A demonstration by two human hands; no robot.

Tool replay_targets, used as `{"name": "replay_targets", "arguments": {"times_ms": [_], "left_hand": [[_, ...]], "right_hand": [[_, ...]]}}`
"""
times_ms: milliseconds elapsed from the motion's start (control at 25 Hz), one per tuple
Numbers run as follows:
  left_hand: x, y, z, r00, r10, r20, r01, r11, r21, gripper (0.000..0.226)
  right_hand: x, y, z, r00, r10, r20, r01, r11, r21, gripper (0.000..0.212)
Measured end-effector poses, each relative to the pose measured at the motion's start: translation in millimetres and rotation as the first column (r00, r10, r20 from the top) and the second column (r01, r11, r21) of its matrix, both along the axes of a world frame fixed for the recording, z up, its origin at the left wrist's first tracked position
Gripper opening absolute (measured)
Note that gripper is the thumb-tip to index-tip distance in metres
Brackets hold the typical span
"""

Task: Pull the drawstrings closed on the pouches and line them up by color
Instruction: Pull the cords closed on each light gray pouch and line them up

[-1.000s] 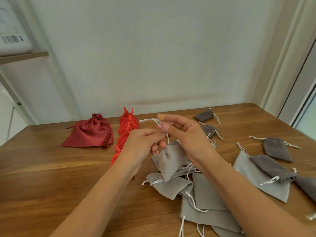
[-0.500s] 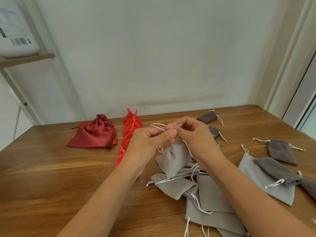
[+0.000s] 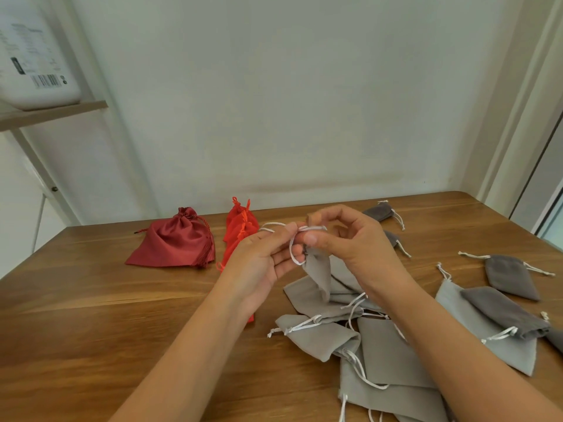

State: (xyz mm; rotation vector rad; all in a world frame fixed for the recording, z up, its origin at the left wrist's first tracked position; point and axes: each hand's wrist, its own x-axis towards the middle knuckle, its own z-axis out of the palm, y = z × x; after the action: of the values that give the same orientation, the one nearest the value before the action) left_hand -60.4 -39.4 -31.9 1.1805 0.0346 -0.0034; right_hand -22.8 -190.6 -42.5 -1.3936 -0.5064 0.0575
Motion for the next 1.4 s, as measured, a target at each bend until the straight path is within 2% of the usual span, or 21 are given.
{"name": "replay_targets", "arguments": {"times_ms": [80, 120, 240, 360, 440, 560, 640, 720, 800, 880, 960, 1040, 1120, 1200, 1280, 1400], "left_hand": [[1, 6, 1, 1.0, -0.005, 0.024, 0.005, 1.0, -0.001, 0.017], [2, 8, 1, 0.999, -0.018, 0.039, 0.017, 1.0, 0.025, 0.017], [0, 15, 2, 0.984, -0.109, 0.14, 0.078, 0.975, 0.21, 0.017], [-4, 22, 6, 0.959, -0.213, 0.186, 0.128, 0.913, 0.387, 0.013], [-5, 25, 9, 0.955, -0.204, 0.214, 0.064, 0.849, 0.524, 0.012], [-2, 27, 5, 0.953, -0.042, 0.299, -0.185, 0.703, 0.687, 0.014], [-1, 23, -1, 0.923, 0.049, 0.382, -0.339, 0.572, 0.747, 0.011], [1, 19, -7, 0.851, 0.032, 0.525, -0.493, 0.396, 0.775, 0.007], [2, 19, -10, 0.75, -0.054, 0.659, -0.633, 0.23, 0.74, 0.006], [2, 20, -11, 0.669, -0.075, 0.739, -0.726, 0.145, 0.672, 0.007], [2, 21, -11, 0.623, -0.037, 0.781, -0.77, 0.144, 0.621, 0.006], [1, 21, -11, 0.611, 0.015, 0.792, -0.777, 0.201, 0.596, 0.005], [2, 20, -12, 0.6, 0.017, 0.8, -0.778, 0.245, 0.579, 0.004], [3, 18, -14, 0.579, -0.042, 0.814, -0.779, 0.266, 0.568, 0.006], [4, 18, -16, 0.557, -0.101, 0.824, -0.784, 0.263, 0.562, 0.016], [5, 18, -14, 0.573, -0.127, 0.81, -0.745, 0.331, 0.579, 0.023]], "right_hand": [[2, 0, -1, 0.998, 0.002, 0.055, 0.01, 0.979, -0.205, 0.047], [2, 1, -1, 0.997, 0.027, 0.073, -0.007, 0.966, -0.259, 0.049], [0, -3, 0, 0.986, 0.094, 0.139, -0.043, 0.943, -0.331, 0.044], [-1, -6, 2, 0.948, 0.073, 0.309, 0.078, 0.889, -0.452, 0.033], [-1, -7, 2, 0.935, 0.064, 0.348, 0.126, 0.859, -0.496, 0.029], [-1, -10, 3, 0.962, 0.073, 0.264, 0.071, 0.864, -0.498, 0.024], [-1, -8, 1, 0.973, 0.082, 0.217, 0.028, 0.886, -0.463, 0.024], [0, -5, -1, 0.984, 0.073, 0.162, -0.002, 0.916, -0.4, 0.027], [0, -2, -4, 0.988, 0.07, 0.135, -0.018, 0.937, -0.35, 0.027], [1, -1, -4, 0.988, 0.066, 0.137, -0.019, 0.947, -0.321, 0.023], [1, -1, -2, 0.989, 0.053, 0.136, -0.012, 0.957, -0.29, 0.023], [-1, 1, -1, 0.992, 0.044, 0.119, -0.009, 0.961, -0.277, 0.021], [-3, 3, -2, 0.995, 0.047, 0.088, -0.02, 0.956, -0.292, 0.031], [-4, 7, -5, 0.998, 0.054, 0.038, -0.043, 0.969, -0.242, 0.044], [-4, 8, -8, 0.998, 0.047, -0.043, -0.053, 0.987, -0.152, 0.038], [-2, 9, -11, 0.98, 0.065, -0.19, -0.06, 0.998, 0.033, 0.024]]}}
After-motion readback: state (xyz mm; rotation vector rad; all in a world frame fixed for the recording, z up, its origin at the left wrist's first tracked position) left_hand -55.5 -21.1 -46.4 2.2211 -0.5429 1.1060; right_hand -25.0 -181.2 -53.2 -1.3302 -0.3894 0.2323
